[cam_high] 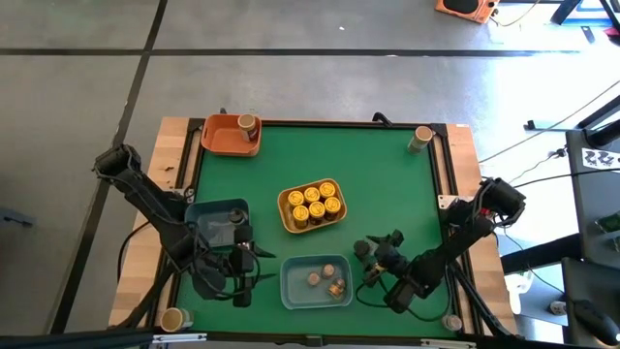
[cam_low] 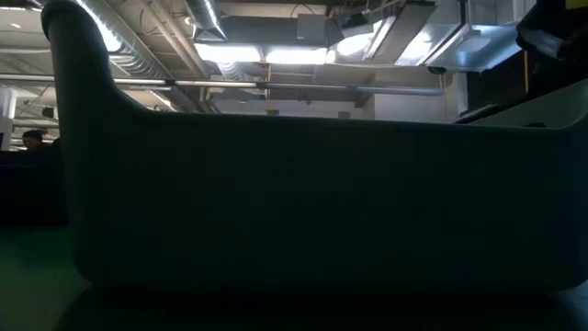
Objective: Sort spices by type
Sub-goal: Put the black seasoning bottle into the blue bin
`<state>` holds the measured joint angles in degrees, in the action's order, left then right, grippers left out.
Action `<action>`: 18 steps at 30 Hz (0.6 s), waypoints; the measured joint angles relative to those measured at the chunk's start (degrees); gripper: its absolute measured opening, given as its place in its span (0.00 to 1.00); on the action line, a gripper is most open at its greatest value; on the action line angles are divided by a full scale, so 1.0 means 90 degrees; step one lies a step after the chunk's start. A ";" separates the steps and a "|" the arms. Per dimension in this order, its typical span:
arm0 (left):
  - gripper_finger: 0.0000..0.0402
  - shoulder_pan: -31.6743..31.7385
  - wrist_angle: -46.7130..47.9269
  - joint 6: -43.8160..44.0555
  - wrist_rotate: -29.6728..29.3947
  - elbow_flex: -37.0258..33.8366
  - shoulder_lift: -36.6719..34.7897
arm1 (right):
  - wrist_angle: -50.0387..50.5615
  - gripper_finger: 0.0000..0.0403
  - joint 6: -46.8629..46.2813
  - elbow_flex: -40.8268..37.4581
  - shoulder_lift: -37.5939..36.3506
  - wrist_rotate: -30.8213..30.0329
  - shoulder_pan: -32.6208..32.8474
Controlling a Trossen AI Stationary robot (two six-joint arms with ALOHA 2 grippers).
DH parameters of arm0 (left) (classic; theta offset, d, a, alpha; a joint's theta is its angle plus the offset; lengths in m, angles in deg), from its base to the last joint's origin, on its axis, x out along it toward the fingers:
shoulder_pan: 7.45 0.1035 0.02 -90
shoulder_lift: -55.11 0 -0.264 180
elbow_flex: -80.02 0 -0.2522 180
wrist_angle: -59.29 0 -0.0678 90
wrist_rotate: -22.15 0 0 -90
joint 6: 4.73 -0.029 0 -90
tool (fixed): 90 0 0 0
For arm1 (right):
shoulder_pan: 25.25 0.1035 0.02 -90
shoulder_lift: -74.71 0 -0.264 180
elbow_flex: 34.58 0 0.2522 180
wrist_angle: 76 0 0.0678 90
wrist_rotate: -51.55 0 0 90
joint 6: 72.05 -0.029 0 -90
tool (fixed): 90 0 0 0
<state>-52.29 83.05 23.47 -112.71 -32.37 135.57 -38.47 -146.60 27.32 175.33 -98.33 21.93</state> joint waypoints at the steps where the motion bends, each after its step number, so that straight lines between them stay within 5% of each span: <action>1: 0.52 0.0011 0.0000 0.0000 0.0001 0.0000 0.0000 | 0.0000 0.87 0.0000 0.0002 0.0000 -0.0004 0.0000; 5: 0.52 0.0094 -0.0005 0.0020 0.0007 0.0000 0.0000 | 0.0166 0.97 0.0000 0.0005 -0.0070 0.0144 0.0020; 10: 0.52 0.0215 -0.0010 0.0026 0.0029 0.0000 0.0000 | 0.0307 0.93 0.0212 0.0015 -0.0185 0.0543 0.0049; 18: 0.52 0.0270 -0.0010 0.0006 0.0172 0.0000 0.0000 | 0.0332 0.87 0.2753 0.0213 -0.0194 0.1263 -0.0193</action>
<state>-49.86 82.96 23.52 -111.16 -32.37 135.57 -35.49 -121.82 29.23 173.58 -86.96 20.19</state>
